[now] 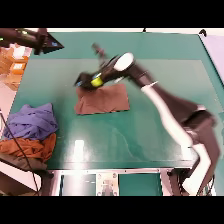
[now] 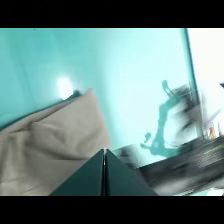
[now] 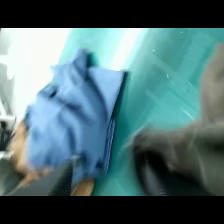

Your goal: Fold the shirts.

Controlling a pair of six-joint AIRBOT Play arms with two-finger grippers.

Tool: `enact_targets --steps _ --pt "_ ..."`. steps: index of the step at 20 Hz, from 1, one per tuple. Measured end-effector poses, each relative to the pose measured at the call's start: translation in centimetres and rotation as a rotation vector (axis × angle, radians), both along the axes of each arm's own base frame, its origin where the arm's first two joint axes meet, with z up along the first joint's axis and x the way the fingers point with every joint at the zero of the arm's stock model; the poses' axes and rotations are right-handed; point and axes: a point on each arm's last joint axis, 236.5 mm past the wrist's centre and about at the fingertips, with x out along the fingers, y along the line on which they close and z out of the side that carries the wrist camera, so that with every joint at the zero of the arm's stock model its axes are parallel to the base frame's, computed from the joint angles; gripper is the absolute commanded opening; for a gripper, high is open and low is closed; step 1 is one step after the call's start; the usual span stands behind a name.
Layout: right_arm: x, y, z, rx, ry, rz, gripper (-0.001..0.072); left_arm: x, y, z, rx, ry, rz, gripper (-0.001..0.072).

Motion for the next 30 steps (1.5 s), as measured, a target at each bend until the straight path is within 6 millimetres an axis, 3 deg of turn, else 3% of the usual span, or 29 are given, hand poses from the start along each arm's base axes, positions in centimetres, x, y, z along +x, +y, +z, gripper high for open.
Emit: enact_targets --steps 2,3,5,8,11,14,17,20,23,24,25,26,28,30 --pt "0.6 2.2 -2.9 0.016 0.012 -0.051 0.0495 -0.3 1.2 -0.4 0.002 0.011 0.010 0.0022" --pt "1.3 2.2 -3.3 0.022 0.014 -0.071 0.0495 -0.3 1.6 -0.9 0.004 0.019 0.011 0.0022" --pt "3.1 0.1 -3.1 0.018 0.022 -0.096 0.0495 -0.5 2.2 -1.5 0.009 0.028 0.011 0.0022" --pt "6.6 -7.1 -1.0 -0.023 0.034 -0.135 0.0496 -0.5 2.5 -1.9 0.012 0.028 0.010 0.0022" --pt "8.3 -16.0 -1.4 -0.154 0.089 -0.179 0.0519 -0.5 2.7 -2.0 0.014 0.026 0.010 0.0023" --pt "7.6 -23.5 -4.7 -0.294 0.205 -0.211 0.0558 -0.6 2.6 -2.0 0.014 0.026 0.008 0.0022" --pt "6.1 -27.9 -8.9 -0.365 0.315 -0.245 0.0558 -0.5 2.7 -2.0 0.013 0.027 0.010 0.0022" --pt "4.3 -28.2 -11.8 -0.355 0.377 -0.231 0.0558 -0.5 2.7 -2.0 0.009 0.030 0.014 0.0022" --pt "3.7 -25.7 -12.6 -0.262 0.400 -0.215 0.0552 -0.4 2.7 -1.9 0.005 0.032 0.019 0.0022" --pt "3.7 -24.8 -12.6 -0.232 0.397 -0.210 0.0381 -0.4 2.7 -1.9 0.005 0.031 0.020 0.0022" --pt "4.0 -24.0 -12.6 -0.208 0.382 -0.210 0.0064 -0.4 2.7 -1.9 0.005 0.031 0.021 0.0022" --pt "4.3 -23.3 -12.4 -0.173 0.375 -0.214 0.0011 -0.4 2.7 -1.9 0.004 0.031 0.023 0.0022" --pt "5.7 -21.9 -10.1 -0.084 0.335 -0.223 0.0011 -0.3 2.7 -1.9 0.002 0.032 0.025 0.0022" --pt "7.2 -22.8 -7.8 -0.045 0.286 -0.241 0.0010 -0.4 2.7 -1.9 -0.001 0.041 0.028 0.0022"
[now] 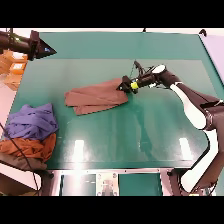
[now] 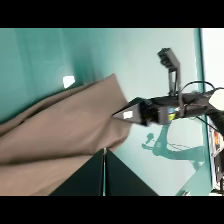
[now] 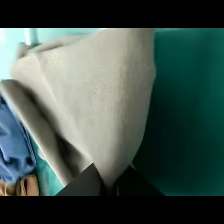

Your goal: Fold the shirts.

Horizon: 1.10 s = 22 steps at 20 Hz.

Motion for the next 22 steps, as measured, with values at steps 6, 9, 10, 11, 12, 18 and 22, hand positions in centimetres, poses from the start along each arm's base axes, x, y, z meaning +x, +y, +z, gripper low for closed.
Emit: enact_targets --steps 6,9,10,11,12,18,22 --pt "4.1 -17.4 10.9 -0.180 -0.248 -0.284 0.0009 -0.1 0.0 0.0 -0.004 0.011 0.003 0.0022" --pt "0.7 -31.3 12.7 -0.388 -0.245 -0.513 0.0009 0.1 0.0 0.0 -0.005 0.008 0.009 0.0022" --pt "-1.2 -35.5 12.6 -0.445 -0.227 -0.592 0.0009 0.2 0.1 0.0 -0.005 0.005 0.013 0.0022" --pt "-3.6 -39.9 12.1 -0.497 -0.197 -0.686 0.0009 0.3 0.1 0.1 -0.006 0.002 0.017 0.0022" --pt "-6.3 -44.1 11.5 -0.539 -0.161 -0.786 0.0009 0.3 0.1 0.1 -0.006 0.002 0.017 0.0022" --pt "-23.5 -55.6 1.7 -0.576 0.176 -1.152 0.0010 0.5 0.1 0.1 -0.006 -0.003 0.023 0.0022" --pt "-31.1 -56.6 -3.1 -0.526 0.332 -1.280 0.0011 0.5 0.1 0.1 -0.006 -0.003 0.024 0.0022"
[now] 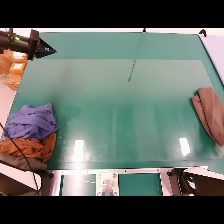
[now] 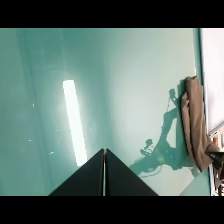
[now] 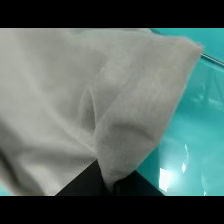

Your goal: Fold the shirts.

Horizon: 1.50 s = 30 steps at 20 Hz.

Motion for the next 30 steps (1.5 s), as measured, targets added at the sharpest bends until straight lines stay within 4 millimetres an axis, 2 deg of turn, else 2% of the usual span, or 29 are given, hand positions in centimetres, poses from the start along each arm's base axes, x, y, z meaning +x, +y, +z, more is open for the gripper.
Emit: enact_targets --steps 2,3,4,5,7,8,9,11,13,14,15,17,18,19,20,22,23,25,27,29,30 --pt "-2.3 0.1 -1.2 0.032 0.010 -0.055 0.0018 0.0 0.0 0.0 0.000 0.000 0.000 0.0022" --pt "-3.1 0.3 -1.6 0.047 0.018 -0.071 0.0165 0.0 0.0 0.0 0.000 0.001 0.000 0.0023" --pt "-3.9 0.7 -2.1 0.065 0.028 -0.081 0.0430 0.0 0.0 0.0 0.000 0.001 0.000 0.0022" --pt "-4.4 1.2 -2.5 0.083 0.037 -0.083 0.0494 0.0 0.0 0.0 0.000 0.001 0.000 0.0022" --pt "-5.0 1.8 -2.6 0.114 0.044 -0.081 0.0469 0.0 0.0 0.0 0.000 0.000 0.001 0.0022" --pt "-5.1 2.1 -2.2 0.131 0.047 -0.075 0.0363 0.0 0.0 0.0 0.000 0.001 0.000 0.0022" --pt "-5.2 2.2 -1.6 0.143 0.047 -0.069 0.0352 0.0 0.0 0.0 0.000 0.000 0.000 0.0022" --pt "-5.0 2.0 0.6 0.151 0.038 -0.065 0.0353 0.0 0.0 0.0 0.000 0.000 0.001 0.0021" --pt "-4.4 1.5 3.7 0.111 0.016 -0.067 0.0353 0.1 0.0 0.2 0.000 -0.008 0.006 0.0020" --pt "-3.5 1.2 5.6 0.073 -0.015 -0.067 0.0337 0.1 0.1 0.5 0.003 -0.018 0.011 0.0020" --pt "-2.1 1.2 7.6 0.029 -0.059 -0.057 0.0201 0.1 0.1 1.3 0.005 -0.039 0.020 0.0020" --pt "2.8 1.9 12.1 -0.068 -0.195 0.002 0.0035 -0.4 0.3 3.1 0.033 -0.084 0.034 0.0020" --pt "5.5 3.1 14.1 -0.100 -0.259 0.052 0.0014 -0.9 0.7 3.7 0.071 -0.102 0.044 0.0020" --pt "8.2 4.8 15.7 -0.121 -0.313 0.120 0.0013 -1.7 1.1 4.2 0.110 -0.112 0.051 0.0020" --pt "10.9 7.4 17.0 -0.128 -0.354 0.211 0.0013 -2.8 1.5 4.4 0.155 -0.111 0.057 0.0020" --pt "15.2 13.8 18.2 -0.116 -0.394 0.412 0.0012 -5.4 2.0 4.6 0.217 -0.094 0.076 0.0020" --pt "16.8 17.3 18.1 -0.104 -0.395 0.519 0.0012 -6.8 2.1 4.3 0.234 -0.077 0.084 0.0020" --pt "18.4 24.1 17.0 -0.073 -0.377 0.707 0.0012 -9.9 2.0 3.0 0.254 -0.040 0.107 0.0020" --pt "18.7 30.3 15.1 -0.042 -0.349 0.866 0.0012 -13.0 1.7 0.5 0.260 0.009 0.128 0.0020" --pt "18.0 35.1 13.0 -0.017 -0.317 0.982 0.0012 -16.0 1.3 -2.7 0.260 0.074 0.131 0.0020" --pt "17.8 36.7 12.2 -0.016 -0.310 1.022 0.0013 -17.4 1.1 -4.4 0.260 0.109 0.129 0.0020"
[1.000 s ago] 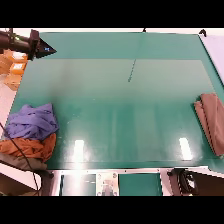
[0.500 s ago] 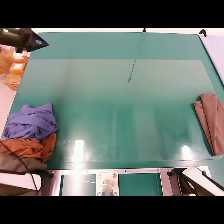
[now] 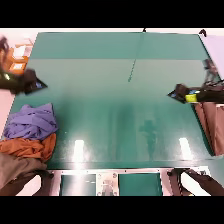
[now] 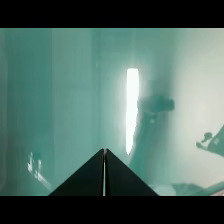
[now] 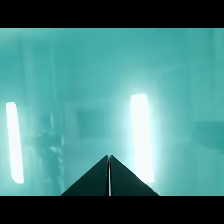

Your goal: Fold the shirts.

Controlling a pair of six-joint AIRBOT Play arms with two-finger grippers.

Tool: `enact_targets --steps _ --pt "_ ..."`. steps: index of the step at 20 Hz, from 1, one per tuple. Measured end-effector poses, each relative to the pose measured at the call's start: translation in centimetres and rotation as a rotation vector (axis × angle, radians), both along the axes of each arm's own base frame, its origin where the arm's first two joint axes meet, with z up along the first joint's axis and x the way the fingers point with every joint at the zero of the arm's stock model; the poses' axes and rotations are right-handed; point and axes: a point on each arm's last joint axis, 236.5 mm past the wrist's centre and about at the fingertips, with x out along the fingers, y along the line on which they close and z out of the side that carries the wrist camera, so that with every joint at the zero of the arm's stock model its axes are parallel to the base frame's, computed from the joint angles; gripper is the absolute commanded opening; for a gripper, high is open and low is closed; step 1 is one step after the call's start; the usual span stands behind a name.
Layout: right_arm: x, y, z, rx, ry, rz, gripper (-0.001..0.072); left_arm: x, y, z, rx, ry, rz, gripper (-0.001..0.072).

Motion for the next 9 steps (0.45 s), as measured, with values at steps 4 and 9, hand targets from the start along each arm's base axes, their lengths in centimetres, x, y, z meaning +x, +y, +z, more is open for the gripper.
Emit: enact_targets --steps 4,9 --pt "-1.0 4.0 -1.6 -0.012 0.012 0.095 0.0014 -2.9 -0.4 -4.3 -0.001 0.068 0.002 0.0022" --pt "-1.7 5.3 -2.3 -0.015 0.026 0.131 0.0014 -3.9 -0.5 -5.7 -0.009 0.099 0.020 0.0022"
